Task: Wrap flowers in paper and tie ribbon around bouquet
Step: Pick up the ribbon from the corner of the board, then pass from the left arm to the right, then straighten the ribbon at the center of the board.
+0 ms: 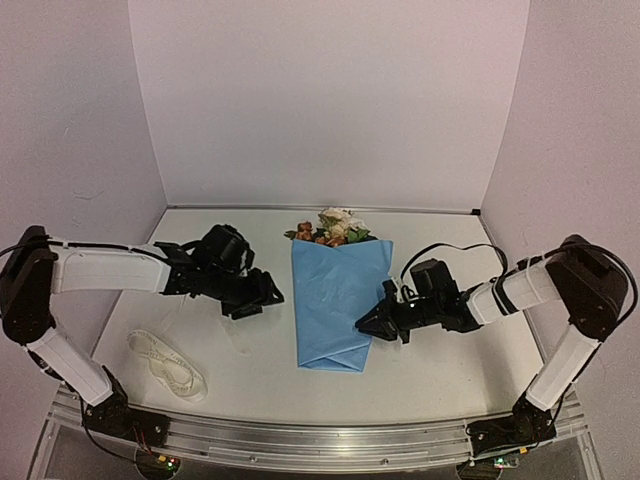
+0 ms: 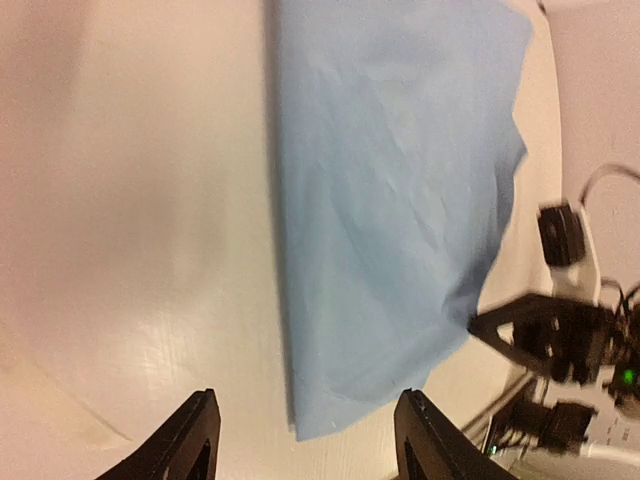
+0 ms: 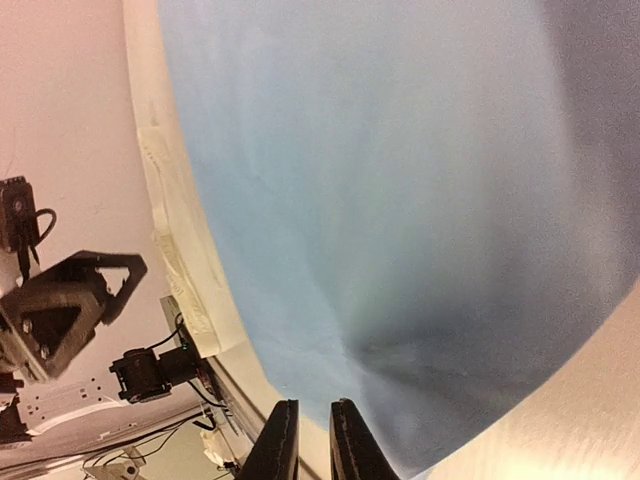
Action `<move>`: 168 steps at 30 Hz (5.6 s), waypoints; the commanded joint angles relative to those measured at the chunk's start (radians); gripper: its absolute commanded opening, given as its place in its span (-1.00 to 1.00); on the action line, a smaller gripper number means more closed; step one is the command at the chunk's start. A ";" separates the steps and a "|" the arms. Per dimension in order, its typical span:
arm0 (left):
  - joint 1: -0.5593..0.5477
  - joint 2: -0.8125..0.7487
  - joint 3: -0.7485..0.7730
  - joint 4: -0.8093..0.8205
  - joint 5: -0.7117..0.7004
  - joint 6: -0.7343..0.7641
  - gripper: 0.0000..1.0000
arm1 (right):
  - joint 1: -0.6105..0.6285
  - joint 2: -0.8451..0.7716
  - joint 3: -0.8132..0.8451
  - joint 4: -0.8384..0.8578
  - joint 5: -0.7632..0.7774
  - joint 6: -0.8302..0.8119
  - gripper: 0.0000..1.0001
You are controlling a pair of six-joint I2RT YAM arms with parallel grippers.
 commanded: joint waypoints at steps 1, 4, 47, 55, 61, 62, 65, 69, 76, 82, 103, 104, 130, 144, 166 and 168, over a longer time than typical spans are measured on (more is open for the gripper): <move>0.133 -0.160 -0.082 -0.169 -0.253 -0.053 0.32 | 0.037 -0.128 0.090 -0.184 0.027 -0.094 -0.76; 0.214 -0.218 -0.119 -0.202 -0.339 -0.043 0.44 | 0.055 -0.188 0.129 -0.334 0.058 -0.177 -0.73; 0.202 0.023 0.040 -0.034 -0.183 -0.014 -1.00 | 0.296 -0.461 0.189 -0.658 0.589 -0.806 0.00; 0.033 -0.137 0.028 0.035 -0.025 -0.116 -1.00 | 0.391 -0.295 0.238 -0.362 0.552 -0.979 0.14; -0.035 -0.167 0.013 0.135 0.002 -0.183 -1.00 | 0.398 -0.210 0.277 -0.164 0.491 -0.895 0.20; -0.044 -0.168 0.011 0.151 0.005 -0.190 -1.00 | 0.400 -0.197 0.286 -0.147 0.487 -0.879 0.20; -0.064 -0.170 0.015 0.171 0.008 -0.203 -1.00 | 0.406 -0.157 0.303 -0.086 0.481 -0.852 0.19; -0.073 -0.170 0.009 0.197 0.021 -0.218 -1.00 | 0.406 -0.112 0.322 -0.016 0.477 -0.810 0.19; -0.076 -0.176 0.005 0.231 0.031 -0.227 -1.00 | 0.408 -0.031 0.380 0.022 0.495 -0.768 0.16; -0.079 -0.185 -0.005 0.248 0.038 -0.239 -1.00 | 0.408 0.023 0.421 0.033 0.539 -0.751 0.07; -0.081 -0.283 -0.061 0.225 0.005 -0.214 0.10 | 0.419 -0.176 0.336 -0.379 0.751 -0.814 -1.00; -0.081 -0.298 -0.066 0.197 -0.012 -0.214 0.24 | 0.419 -0.202 0.336 -0.461 0.770 -0.820 -1.00; -0.043 0.018 0.093 -0.140 -0.220 0.342 0.12 | 0.420 -0.449 0.162 -0.895 0.847 -0.843 -1.00; -0.042 0.281 0.157 -0.117 -0.182 0.294 -0.16 | 0.419 -0.464 0.134 -0.885 0.887 -0.828 -1.00; 0.192 -0.583 0.211 -0.685 -1.062 0.153 -1.00 | 0.320 -0.834 0.192 -1.282 1.436 -0.976 -1.00; 0.192 -0.633 0.203 -0.726 -1.088 0.116 -1.00 | 0.293 -0.884 0.203 -1.335 1.428 -0.979 -1.00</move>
